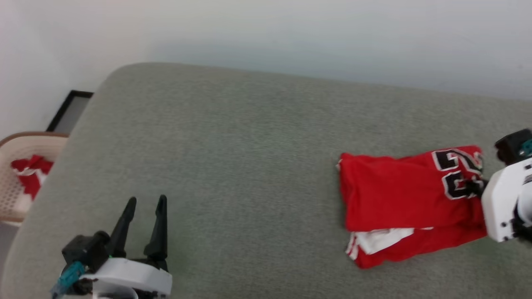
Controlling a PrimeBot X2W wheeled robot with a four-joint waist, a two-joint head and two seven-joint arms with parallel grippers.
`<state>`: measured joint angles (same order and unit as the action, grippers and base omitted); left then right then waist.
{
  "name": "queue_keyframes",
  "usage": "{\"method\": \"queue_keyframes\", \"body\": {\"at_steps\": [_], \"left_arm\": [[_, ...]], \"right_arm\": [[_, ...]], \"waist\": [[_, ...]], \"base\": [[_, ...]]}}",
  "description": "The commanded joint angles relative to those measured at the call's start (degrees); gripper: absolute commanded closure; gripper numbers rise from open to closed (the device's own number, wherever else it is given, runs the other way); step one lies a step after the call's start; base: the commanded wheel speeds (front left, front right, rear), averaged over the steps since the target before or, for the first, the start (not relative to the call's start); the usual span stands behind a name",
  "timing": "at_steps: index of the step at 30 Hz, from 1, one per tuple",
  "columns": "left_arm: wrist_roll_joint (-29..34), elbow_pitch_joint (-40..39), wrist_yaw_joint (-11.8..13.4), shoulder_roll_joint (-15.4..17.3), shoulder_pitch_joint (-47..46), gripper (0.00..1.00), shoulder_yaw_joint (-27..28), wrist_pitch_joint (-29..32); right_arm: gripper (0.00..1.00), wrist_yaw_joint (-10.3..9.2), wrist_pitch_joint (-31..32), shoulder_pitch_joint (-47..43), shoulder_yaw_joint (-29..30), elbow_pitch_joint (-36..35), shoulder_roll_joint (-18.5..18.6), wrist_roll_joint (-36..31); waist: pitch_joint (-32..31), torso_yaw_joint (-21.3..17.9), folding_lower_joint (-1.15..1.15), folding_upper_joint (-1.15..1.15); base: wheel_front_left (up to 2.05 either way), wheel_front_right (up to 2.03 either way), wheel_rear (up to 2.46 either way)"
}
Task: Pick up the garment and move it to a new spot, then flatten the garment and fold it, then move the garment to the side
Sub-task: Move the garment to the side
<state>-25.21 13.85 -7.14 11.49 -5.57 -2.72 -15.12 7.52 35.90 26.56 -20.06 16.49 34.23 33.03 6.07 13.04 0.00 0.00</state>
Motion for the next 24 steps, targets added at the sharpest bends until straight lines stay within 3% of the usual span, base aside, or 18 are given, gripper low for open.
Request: {"method": "queue_keyframes", "body": {"at_steps": [1, 10, 24], "left_arm": [[0.0, -0.3, -0.3, 0.3, -1.0, 0.00, 0.1, 0.0], [0.5, -0.4, -0.3, 0.6, -5.0, 0.00, -1.0, 0.0], [-0.4, 0.3, -0.4, 3.1, -13.8, 0.00, -6.6, 0.0]], "right_arm": [[1.00, -0.06, 0.3, 1.0, -0.3, -0.8, 1.4, 0.4], [1.00, -0.06, -2.3, 7.6, -3.6, -2.0, 10.5, 2.1], [1.00, -0.07, -13.5, 20.0, -13.3, 6.0, 20.5, 2.2]], "waist": [[1.7, -3.0, 0.00, 0.00], [5.5, -10.5, 0.00, 0.00], [13.1, -17.7, 0.00, 0.00]], "base": [[0.00, 0.00, 0.00], [0.00, 0.00, 0.00], [0.00, 0.00, 0.00]]}}
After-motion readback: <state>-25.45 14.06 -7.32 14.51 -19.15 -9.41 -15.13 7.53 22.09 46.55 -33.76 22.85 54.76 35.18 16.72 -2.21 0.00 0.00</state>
